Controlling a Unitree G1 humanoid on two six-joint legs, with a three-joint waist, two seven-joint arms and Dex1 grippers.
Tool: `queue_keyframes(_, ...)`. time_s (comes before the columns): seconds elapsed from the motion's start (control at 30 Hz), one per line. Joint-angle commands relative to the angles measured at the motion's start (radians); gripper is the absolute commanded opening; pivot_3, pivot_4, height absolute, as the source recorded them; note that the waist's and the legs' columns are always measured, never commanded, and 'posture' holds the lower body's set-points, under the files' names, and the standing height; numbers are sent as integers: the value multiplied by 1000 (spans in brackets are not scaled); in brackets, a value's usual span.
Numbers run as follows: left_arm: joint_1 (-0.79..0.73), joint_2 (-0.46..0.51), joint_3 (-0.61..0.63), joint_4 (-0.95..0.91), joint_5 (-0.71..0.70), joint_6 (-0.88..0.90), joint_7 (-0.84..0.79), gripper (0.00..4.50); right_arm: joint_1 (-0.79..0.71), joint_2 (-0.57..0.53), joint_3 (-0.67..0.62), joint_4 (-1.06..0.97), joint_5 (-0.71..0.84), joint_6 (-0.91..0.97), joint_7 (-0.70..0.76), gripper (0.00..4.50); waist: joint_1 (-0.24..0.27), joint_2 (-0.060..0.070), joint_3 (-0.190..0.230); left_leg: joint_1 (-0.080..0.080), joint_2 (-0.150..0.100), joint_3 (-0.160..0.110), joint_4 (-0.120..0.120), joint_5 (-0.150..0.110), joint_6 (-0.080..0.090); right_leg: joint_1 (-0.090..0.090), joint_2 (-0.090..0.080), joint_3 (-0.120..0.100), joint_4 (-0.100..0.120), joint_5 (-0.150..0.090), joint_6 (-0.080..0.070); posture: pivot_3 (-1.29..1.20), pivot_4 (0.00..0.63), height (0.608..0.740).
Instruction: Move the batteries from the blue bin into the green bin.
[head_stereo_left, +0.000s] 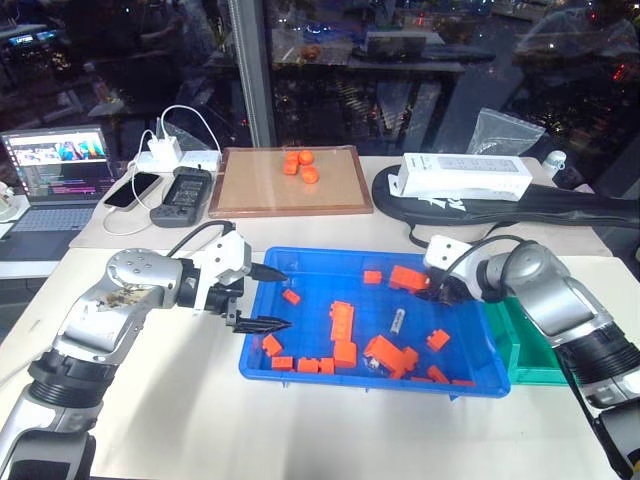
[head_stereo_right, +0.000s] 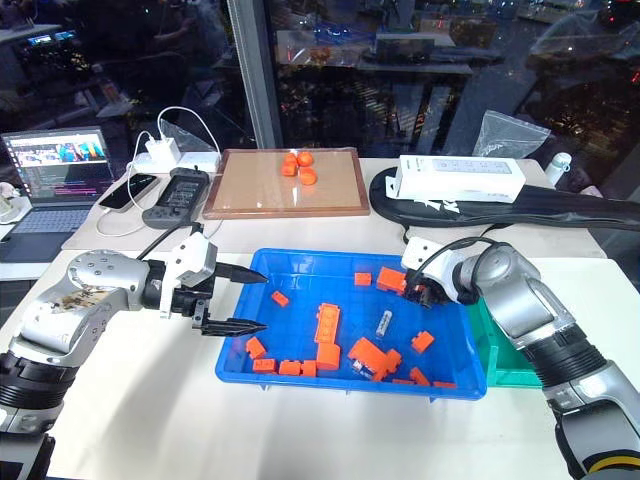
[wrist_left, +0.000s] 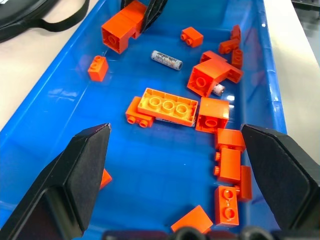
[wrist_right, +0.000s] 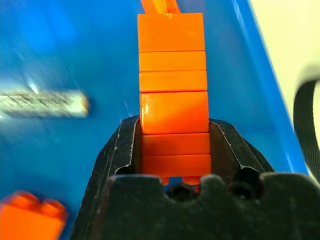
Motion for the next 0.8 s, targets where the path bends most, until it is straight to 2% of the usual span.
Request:
queue_keyframes(0.03,-24,15,6,-5,5,-26,-22,4500,-29,-10,-29,12,-40,-41,11,2760,-2,0,0,0,0,0,0,0,0,-1,0,0,1,0,0,0,150,740)
queue_keyframes(0.2,-40,-6,-4,0,3,-25,-31,4500,-30,-14,-92,-56,2,18,48,4476,-6,0,0,0,1,0,3,0,0,-3,1,1,9,-1,-2,0,150,740)
queue_keyframes(0.33,-55,-24,-1,13,-3,-9,-26,4500,-13,11,-172,-167,133,156,109,4493,-7,0,0,0,1,-1,3,0,0,-4,2,3,10,-1,-2,0,150,740)
queue_keyframes(0.47,-67,-35,4,20,-12,-2,-26,4500,38,28,-172,-290,221,268,142,4493,-6,0,0,0,1,-1,3,0,0,-4,2,3,10,-1,-2,0,150,740)
queue_keyframes(0.63,-69,-40,-2,21,0,-11,-26,4500,78,68,-116,-324,210,286,104,4493,-6,0,0,0,1,-1,3,0,0,-4,2,3,10,-1,-2,0,150,740)
queue_keyframes(0.8,-70,-30,5,11,-1,-3,-26,4500,86,114,-74,-249,168,248,59,4493,-6,0,0,0,1,-1,4,0,0,-5,2,3,11,-1,-2,0,150,740)
